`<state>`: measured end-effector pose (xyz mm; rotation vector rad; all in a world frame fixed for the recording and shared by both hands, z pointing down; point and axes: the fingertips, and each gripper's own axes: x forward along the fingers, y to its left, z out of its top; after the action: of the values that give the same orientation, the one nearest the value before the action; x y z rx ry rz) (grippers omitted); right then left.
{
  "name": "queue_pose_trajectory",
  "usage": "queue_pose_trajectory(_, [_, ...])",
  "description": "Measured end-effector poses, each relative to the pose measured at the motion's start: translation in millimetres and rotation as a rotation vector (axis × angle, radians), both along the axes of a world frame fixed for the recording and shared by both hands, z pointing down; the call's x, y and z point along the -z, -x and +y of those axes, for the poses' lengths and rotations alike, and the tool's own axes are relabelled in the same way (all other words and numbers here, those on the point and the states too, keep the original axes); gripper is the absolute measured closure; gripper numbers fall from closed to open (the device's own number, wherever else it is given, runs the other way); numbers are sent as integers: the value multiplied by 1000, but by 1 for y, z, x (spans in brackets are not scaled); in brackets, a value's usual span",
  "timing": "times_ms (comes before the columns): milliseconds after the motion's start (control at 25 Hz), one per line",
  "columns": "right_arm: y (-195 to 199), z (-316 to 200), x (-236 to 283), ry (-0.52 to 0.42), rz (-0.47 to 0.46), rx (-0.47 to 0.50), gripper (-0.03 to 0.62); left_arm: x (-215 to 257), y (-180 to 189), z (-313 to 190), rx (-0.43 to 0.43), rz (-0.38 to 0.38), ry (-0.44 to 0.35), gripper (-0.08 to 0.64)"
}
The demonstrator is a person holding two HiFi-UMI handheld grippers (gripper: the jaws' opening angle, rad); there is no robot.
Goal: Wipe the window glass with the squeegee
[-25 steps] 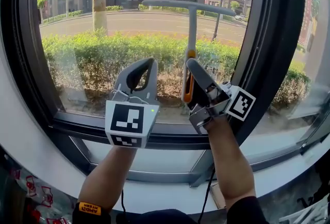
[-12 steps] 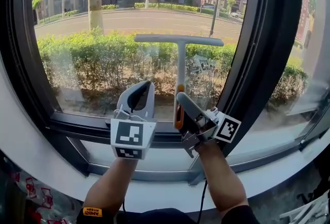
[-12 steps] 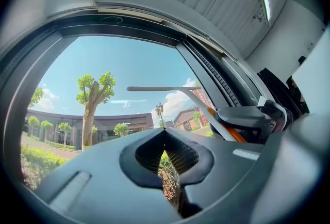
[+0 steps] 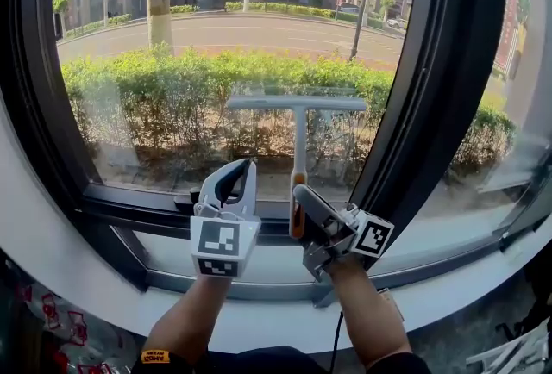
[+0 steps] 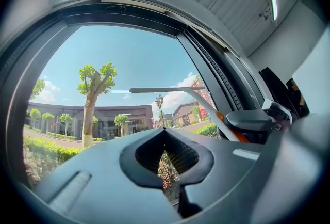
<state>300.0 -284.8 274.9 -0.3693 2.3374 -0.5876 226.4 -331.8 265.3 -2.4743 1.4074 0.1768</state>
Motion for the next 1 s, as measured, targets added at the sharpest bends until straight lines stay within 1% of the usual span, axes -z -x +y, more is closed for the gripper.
queue_pose_trajectory(160, [0, 4, 1, -19, 25, 2, 543, -4, -2, 0, 0, -2, 9, 548])
queue_pose_trajectory(320, [-3, 5, 5, -52, 61, -19, 545, 2, -2, 4, -3, 1, -10, 548])
queue_pose_trajectory(440, [-3, 9, 24, -88, 54, -12, 545, 10, -3, 7, -5, 2, -32, 548])
queue_pose_trajectory(680, [-15, 9, 86, -174, 65, -21, 545, 43, -10, 16, -14, 3, -95, 548])
queue_pose_trajectory(840, [-23, 6, 109, -189, 55, -23, 545, 62, -15, 24, -25, -1, -139, 548])
queue_pose_trajectory(1000, [-27, 5, 109, -177, 44, -21, 545, 68, -20, 28, -36, -1, -161, 548])
